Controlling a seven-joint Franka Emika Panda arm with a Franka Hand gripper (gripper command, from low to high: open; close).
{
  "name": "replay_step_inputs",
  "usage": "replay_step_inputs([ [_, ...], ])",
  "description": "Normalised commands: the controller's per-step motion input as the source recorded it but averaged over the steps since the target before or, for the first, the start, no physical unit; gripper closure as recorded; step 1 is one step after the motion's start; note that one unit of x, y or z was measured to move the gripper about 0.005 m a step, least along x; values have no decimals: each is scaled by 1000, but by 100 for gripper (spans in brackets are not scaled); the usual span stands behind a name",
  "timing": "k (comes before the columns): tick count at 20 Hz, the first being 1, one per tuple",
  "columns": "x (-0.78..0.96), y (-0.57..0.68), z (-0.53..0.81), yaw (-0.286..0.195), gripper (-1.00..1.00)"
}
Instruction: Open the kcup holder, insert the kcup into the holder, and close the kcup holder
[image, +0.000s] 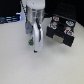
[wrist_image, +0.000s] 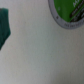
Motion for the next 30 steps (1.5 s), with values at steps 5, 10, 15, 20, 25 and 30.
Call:
replay_step_inputs([
  [5, -173, 94, 86, -25, -100],
  [10, -431, 25, 126, -54, -100],
  [15, -488, -27, -9, -87, -100],
  [20, -222, -73, -75, -62, -100],
  [25, 1, -232, -207, -138, -100],
  [30, 54, -282, -259, -211, -100],
])
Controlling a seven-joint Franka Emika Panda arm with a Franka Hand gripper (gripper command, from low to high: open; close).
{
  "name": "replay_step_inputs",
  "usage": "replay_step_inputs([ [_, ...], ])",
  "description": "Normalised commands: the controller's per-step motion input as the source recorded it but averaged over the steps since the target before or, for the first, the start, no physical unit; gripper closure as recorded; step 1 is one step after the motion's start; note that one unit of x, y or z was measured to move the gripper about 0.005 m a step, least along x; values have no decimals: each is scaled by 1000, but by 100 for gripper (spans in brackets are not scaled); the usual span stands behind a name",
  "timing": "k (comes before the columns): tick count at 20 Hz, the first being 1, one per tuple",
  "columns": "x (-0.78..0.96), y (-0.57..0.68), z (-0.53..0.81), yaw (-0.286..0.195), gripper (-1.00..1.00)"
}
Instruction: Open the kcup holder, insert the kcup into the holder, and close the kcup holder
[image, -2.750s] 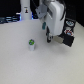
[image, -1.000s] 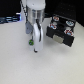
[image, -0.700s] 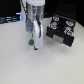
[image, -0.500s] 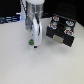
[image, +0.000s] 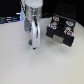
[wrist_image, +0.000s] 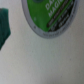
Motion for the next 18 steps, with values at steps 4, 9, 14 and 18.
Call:
replay_step_inputs([
  [4, 28, -201, -310, -188, -100],
  [9, -19, -74, -145, -146, 100],
  [14, -3, -4, -13, -9, 100],
  [18, -1, -4, -11, 1, 100],
])
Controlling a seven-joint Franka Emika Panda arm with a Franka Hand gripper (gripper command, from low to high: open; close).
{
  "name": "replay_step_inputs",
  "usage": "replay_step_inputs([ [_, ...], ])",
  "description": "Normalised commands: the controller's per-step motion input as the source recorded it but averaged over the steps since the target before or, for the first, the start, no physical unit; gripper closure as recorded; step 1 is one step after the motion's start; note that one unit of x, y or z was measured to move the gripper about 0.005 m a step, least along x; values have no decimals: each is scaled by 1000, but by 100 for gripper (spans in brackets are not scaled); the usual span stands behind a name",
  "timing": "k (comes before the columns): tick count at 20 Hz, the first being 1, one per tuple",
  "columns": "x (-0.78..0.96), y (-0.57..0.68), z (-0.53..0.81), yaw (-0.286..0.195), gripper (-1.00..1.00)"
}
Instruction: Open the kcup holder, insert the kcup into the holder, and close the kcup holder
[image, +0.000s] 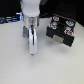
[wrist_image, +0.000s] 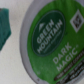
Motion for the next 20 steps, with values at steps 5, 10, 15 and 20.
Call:
replay_step_inputs([
  [5, 3, -1, -6, -1, 100],
  [10, 30, 65, 184, -1, 100],
  [15, 133, 269, 763, 2, 100],
  [20, 176, 429, 862, 11, 100],
])
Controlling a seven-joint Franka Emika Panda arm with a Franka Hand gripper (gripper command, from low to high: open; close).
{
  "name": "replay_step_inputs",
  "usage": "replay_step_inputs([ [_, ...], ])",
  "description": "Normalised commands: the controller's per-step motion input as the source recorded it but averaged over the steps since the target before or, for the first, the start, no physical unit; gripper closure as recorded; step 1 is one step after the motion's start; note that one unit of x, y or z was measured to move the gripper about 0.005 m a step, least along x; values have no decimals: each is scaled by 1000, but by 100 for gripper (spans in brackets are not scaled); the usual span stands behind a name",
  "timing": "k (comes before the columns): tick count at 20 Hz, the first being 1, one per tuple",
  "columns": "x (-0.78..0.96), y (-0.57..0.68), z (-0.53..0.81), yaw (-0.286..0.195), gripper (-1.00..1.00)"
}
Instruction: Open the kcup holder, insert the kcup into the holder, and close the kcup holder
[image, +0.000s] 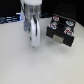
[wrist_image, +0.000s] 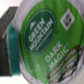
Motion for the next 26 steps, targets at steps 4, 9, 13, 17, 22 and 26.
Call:
replay_step_inputs([
  [4, 154, 517, 793, 13, 100],
  [9, 172, 609, 687, 20, 100],
  [13, 168, 643, 509, 13, 100],
  [17, 185, 640, 413, 12, 100],
  [22, 218, 678, 385, 9, 100],
  [26, 157, 675, 279, 10, 100],
])
